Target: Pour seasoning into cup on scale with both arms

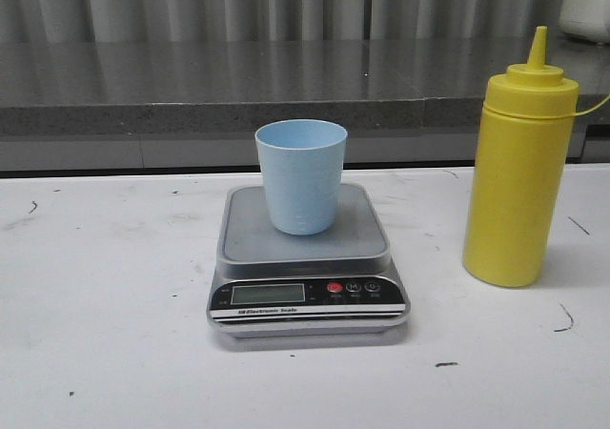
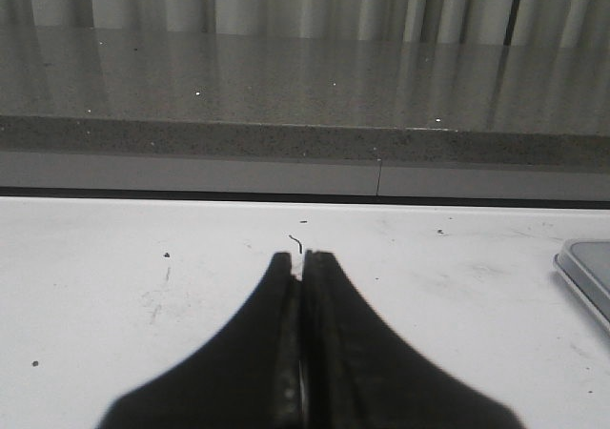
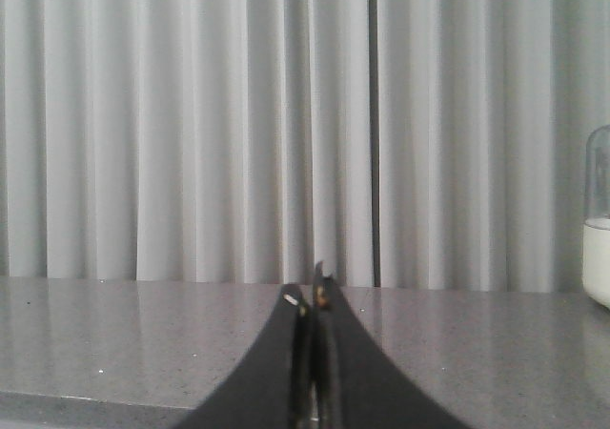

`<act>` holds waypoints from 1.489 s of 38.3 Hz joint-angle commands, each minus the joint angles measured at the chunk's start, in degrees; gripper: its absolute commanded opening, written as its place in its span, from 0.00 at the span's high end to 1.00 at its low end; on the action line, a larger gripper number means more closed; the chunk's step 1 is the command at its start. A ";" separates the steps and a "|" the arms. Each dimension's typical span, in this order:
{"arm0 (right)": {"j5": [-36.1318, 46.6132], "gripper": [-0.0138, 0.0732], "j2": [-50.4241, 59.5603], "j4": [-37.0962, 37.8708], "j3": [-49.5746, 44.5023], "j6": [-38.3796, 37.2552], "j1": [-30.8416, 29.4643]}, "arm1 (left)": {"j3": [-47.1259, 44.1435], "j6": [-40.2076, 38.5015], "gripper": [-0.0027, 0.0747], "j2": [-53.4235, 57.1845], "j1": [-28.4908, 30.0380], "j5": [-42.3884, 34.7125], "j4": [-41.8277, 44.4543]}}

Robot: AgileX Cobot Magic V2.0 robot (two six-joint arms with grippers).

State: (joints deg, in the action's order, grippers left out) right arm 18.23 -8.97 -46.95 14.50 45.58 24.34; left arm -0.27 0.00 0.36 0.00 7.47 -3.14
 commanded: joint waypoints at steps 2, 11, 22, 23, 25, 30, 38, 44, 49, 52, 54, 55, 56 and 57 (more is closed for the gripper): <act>2.92 0.98 -0.57 1.10 1.84 0.68 -0.31 | -1.34 -0.44 0.99 0.99 0.00 -5.43 -0.51; 2.92 0.98 -0.57 1.10 1.84 0.68 -0.31 | -1.34 -0.44 0.99 0.99 0.00 -5.43 -0.51; 2.92 0.98 -0.57 1.10 1.84 0.68 -0.31 | -1.34 -0.44 0.99 0.99 0.00 -5.43 -0.51; 2.92 0.98 -0.57 1.10 1.84 0.68 -0.31 | -1.34 -0.44 0.99 0.99 0.00 -5.43 -0.51; 2.92 0.98 -0.57 1.10 1.84 0.68 -0.31 | -1.34 -0.44 0.99 0.99 0.00 -5.43 -0.51; 2.92 0.98 -0.57 1.10 1.84 0.68 -0.31 | -1.34 -0.44 0.99 0.99 0.00 -5.43 -0.51; 2.92 0.98 -0.57 1.10 1.84 0.68 -0.31 | -1.34 -0.44 0.99 0.99 0.00 -5.43 -0.51; 3.02 0.98 -0.57 1.10 1.84 0.68 -0.31 | -1.34 -0.44 0.99 0.99 0.00 -5.43 -0.51; 3.88 0.98 -0.57 1.33 1.84 0.68 -0.31 | -1.34 -0.44 0.99 0.99 0.00 -5.43 -0.51; 3.33 0.98 -0.57 6.19 1.84 0.26 -0.31 | -1.34 -0.44 0.99 0.99 0.00 -5.43 -0.51; 1.43 0.98 -0.57 12.58 1.78 -1.04 -0.31 | -1.34 -0.44 0.99 0.99 0.00 -5.43 -0.51; 0.52 0.98 -0.57 15.95 1.78 -2.00 -0.31 | -1.34 -0.44 0.99 0.99 0.00 -5.43 -0.51; -0.98 0.98 -0.57 20.71 1.78 -3.61 -0.31 | -1.34 -0.44 0.99 0.99 0.00 -5.43 -0.51; -2.16 0.98 -0.57 25.31 1.78 -5.41 -0.31 | -1.34 -0.44 0.99 0.99 0.00 -5.43 -0.51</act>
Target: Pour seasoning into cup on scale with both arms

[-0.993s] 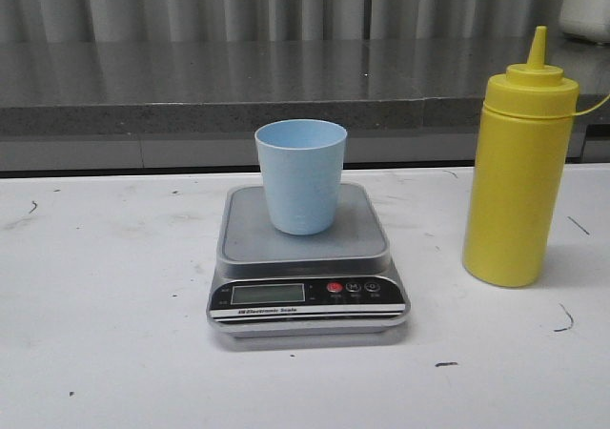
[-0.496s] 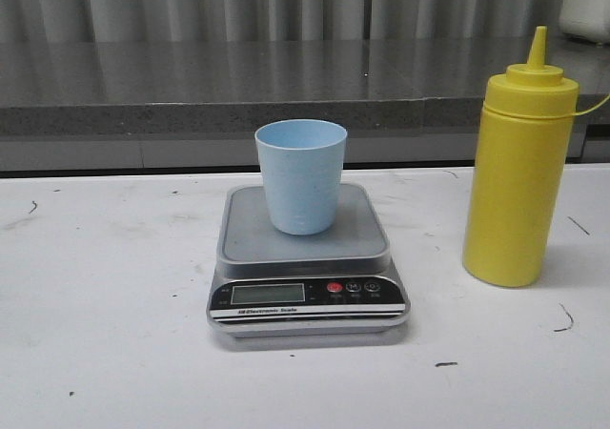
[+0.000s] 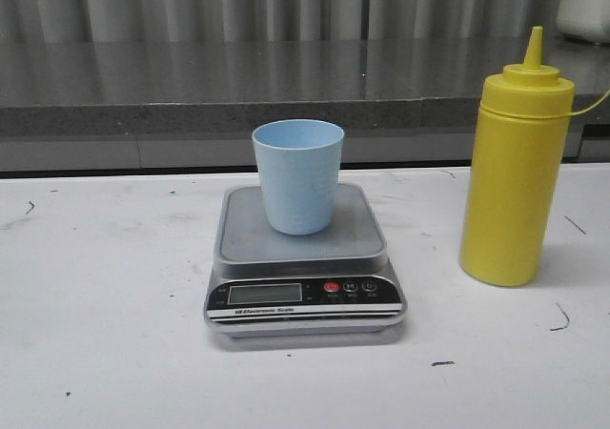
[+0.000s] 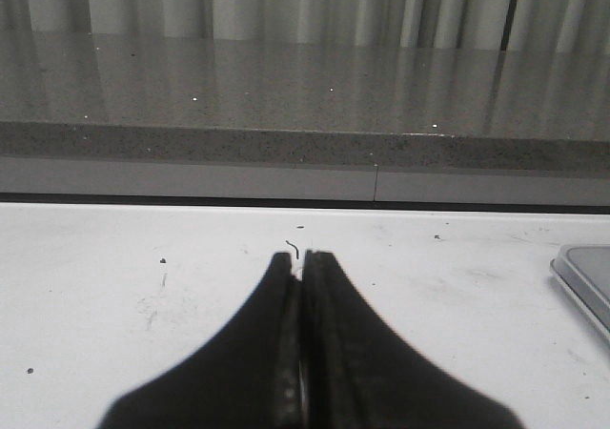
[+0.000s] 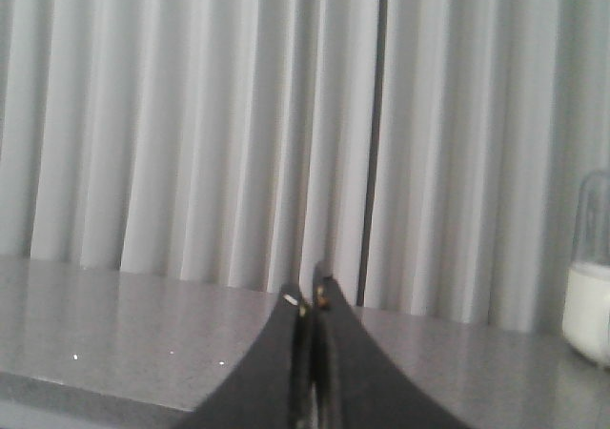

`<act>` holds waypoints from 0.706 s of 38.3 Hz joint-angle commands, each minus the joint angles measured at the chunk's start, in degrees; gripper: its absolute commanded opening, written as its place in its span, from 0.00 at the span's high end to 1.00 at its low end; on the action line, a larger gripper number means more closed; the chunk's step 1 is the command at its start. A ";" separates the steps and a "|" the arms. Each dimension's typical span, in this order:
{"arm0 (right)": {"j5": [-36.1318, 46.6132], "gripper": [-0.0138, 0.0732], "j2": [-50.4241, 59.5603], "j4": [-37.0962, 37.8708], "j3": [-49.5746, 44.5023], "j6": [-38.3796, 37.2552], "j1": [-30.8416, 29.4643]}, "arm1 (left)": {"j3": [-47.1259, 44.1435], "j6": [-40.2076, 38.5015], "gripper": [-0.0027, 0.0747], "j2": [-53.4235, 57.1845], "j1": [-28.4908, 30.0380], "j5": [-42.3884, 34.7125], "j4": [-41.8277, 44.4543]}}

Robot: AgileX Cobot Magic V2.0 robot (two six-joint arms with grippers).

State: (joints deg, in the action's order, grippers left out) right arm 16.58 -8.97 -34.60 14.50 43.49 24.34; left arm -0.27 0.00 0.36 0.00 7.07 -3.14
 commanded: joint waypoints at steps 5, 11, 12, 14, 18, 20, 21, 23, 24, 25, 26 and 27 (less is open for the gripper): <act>-6.08 0.98 -0.57 25.69 1.49 -13.26 -1.81 | -1.34 -0.44 0.99 0.99 0.00 -5.03 -0.51; -7.15 0.98 -0.57 29.11 -2.83 -29.29 -10.58 | -1.34 -0.44 0.99 0.99 0.00 -5.03 -0.51; -7.25 0.98 -0.57 30.02 -3.89 -31.51 -12.33 | -1.34 -0.44 0.99 0.99 0.00 -5.03 -0.51; -7.68 0.98 -0.57 31.92 -6.13 -37.21 -15.44 | -1.34 -0.44 0.99 0.99 0.00 -5.03 -0.51; -10.00 0.98 0.96 36.17 -9.70 -44.89 -18.06 | -1.34 -0.44 0.99 0.99 0.00 -5.03 -0.51; -12.15 0.98 2.55 36.47 -11.48 -46.57 -18.97 | -1.34 -0.44 0.99 0.99 0.00 -5.03 -0.51; -13.38 0.98 3.42 36.47 -12.22 -47.01 -19.31 | -1.34 -0.44 0.99 0.99 0.00 -5.03 -0.51; -15.65 0.98 5.12 36.42 -13.51 -47.48 -20.16 | -1.34 -0.44 0.99 0.99 0.00 -5.03 -0.51; -16.58 0.98 5.89 36.42 -14.06 -47.48 -20.41 | -1.34 -0.44 0.99 0.99 0.00 -5.03 -0.51; -17.29 0.98 6.41 36.42 -14.44 -47.48 -20.59 | -1.34 -0.44 0.99 0.99 0.00 -5.03 -0.51; -17.56 0.98 7.11 36.42 -15.06 -47.48 -20.79 | -1.34 -0.44 0.99 0.99 0.00 -5.03 -0.51; -17.67 0.98 7.61 36.42 -15.60 -47.48 -20.88 | -1.34 -0.44 0.99 0.99 0.00 -5.03 -0.51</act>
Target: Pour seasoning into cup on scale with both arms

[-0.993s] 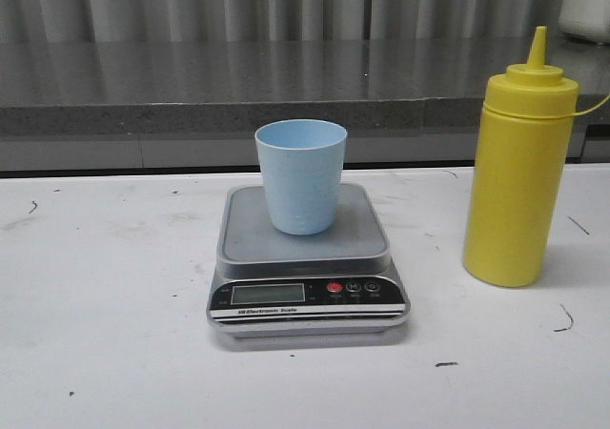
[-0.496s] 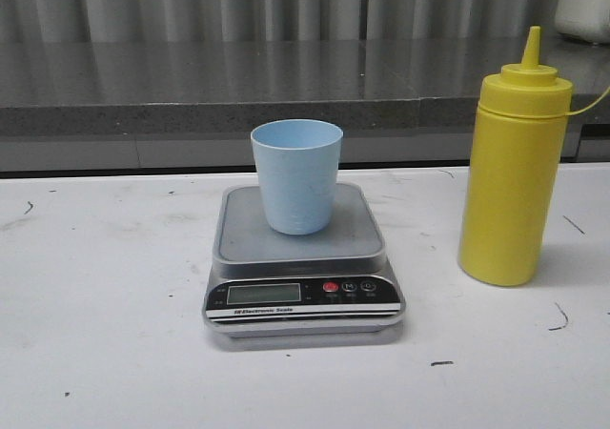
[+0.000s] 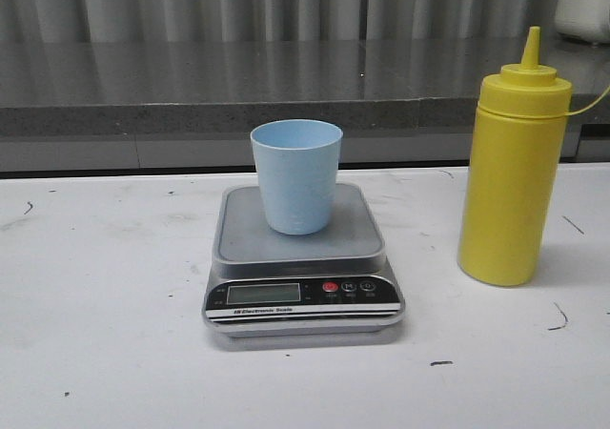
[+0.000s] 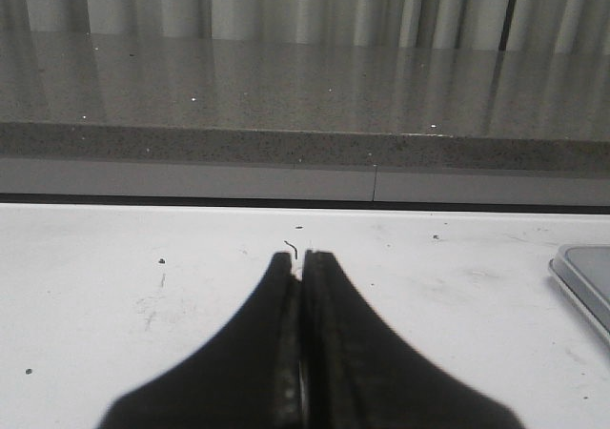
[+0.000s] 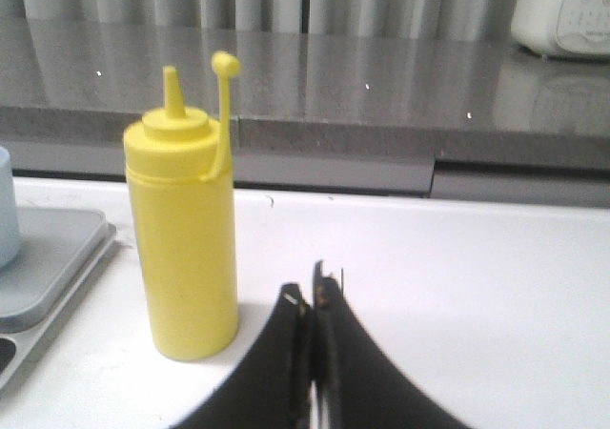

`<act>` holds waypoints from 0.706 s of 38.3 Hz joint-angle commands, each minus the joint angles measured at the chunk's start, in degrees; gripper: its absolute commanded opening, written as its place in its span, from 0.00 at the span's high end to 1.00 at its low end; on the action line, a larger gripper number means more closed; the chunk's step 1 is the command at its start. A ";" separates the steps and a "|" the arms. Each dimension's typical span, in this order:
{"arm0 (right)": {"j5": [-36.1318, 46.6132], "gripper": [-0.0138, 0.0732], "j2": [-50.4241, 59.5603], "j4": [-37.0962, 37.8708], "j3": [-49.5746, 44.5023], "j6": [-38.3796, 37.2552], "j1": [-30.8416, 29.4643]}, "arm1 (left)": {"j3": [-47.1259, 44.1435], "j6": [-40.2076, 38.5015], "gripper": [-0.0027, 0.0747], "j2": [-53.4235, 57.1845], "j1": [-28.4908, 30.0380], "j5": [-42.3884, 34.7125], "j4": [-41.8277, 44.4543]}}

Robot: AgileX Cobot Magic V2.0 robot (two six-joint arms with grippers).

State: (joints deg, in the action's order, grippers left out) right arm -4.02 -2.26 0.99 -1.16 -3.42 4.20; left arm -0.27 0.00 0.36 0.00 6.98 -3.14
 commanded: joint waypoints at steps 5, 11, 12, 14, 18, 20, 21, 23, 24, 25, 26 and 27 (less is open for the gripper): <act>-3.26 0.98 3.93 0.83 -0.06 -0.57 -0.79 | -1.34 -0.44 0.99 0.99 0.00 -4.94 -0.51; -7.39 0.98 3.77 0.83 -0.06 -0.57 -0.79 | -1.34 -0.44 0.99 0.89 0.00 -4.94 -0.51; -7.64 0.98 3.77 0.83 -0.06 -0.57 -0.79 | -1.34 -0.44 0.99 0.89 0.00 -4.94 -0.51; -8.03 0.98 3.77 0.83 -0.06 -0.57 -0.79 | -1.34 -0.44 0.99 0.89 0.00 -4.94 -0.51; -8.03 0.98 3.77 0.83 -0.06 -0.57 -0.79 | -1.34 -0.44 0.99 0.89 0.00 -4.94 -0.51; -8.03 0.98 3.77 0.83 -0.06 -0.57 -0.79 | -1.34 -0.44 0.99 0.89 0.00 -4.94 -0.51; -8.03 0.98 3.77 0.83 -0.06 -0.57 -0.79 | -1.34 -0.44 0.99 0.89 0.00 -4.94 -0.51; -8.03 0.98 3.77 0.83 -0.06 -0.57 -0.79 | -1.34 -0.44 0.99 0.89 0.00 -4.94 -0.51; -8.03 0.98 3.77 0.83 -0.06 -0.57 -0.79 | -1.34 -0.44 0.99 0.89 0.00 -4.94 -0.51; -8.03 0.98 3.77 0.83 -0.06 -0.57 -0.79 | -1.34 -0.44 0.99 0.89 0.00 -4.94 -0.51; -8.03 0.98 3.77 0.83 -0.06 -0.57 -0.79 | -1.34 -0.44 0.99 0.89 0.00 -4.94 -0.51; -8.03 0.98 3.77 0.83 -0.06 -0.57 -0.79 | -1.34 -0.44 0.99 0.89 0.00 -4.94 -0.51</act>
